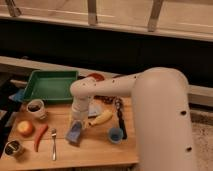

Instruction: Place sponge in red bowl

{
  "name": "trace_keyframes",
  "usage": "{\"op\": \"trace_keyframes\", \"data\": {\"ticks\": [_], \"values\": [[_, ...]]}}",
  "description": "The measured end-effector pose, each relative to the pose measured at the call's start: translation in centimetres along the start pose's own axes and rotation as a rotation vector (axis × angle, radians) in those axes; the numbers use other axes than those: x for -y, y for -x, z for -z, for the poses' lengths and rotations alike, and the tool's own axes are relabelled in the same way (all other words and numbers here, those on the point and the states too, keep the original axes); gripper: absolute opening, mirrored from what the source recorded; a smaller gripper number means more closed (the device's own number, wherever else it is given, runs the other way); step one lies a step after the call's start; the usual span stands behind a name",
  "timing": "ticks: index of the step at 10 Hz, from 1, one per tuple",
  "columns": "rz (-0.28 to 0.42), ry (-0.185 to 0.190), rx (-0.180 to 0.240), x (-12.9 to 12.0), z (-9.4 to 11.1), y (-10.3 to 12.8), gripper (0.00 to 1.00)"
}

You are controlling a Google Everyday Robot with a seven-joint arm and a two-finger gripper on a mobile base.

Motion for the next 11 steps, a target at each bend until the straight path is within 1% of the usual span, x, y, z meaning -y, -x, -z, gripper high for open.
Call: {"op": "trace_keyframes", "data": {"ticks": [1,2,3,5,6,7,8,11], "values": [[0.004,0.006,0.041,0.3,2.2,0.6,0.00],[0.004,0.009,0.074,0.7,3.9,1.3,0.00],[-0.001,0.007,0.098,1.2,5.1,2.0,0.00],[-0.025,0.016,0.171,2.9,8.8,4.5,0.00],[-0.040,0.019,0.194,3.9,10.2,5.6,0.00],[-0.066,0.034,0.228,5.3,12.2,7.2,0.00],[-0.078,0.037,0.239,6.1,13.0,7.7,0.00],[-0.074,0.038,0.238,5.8,12.9,7.8,0.00]]}}
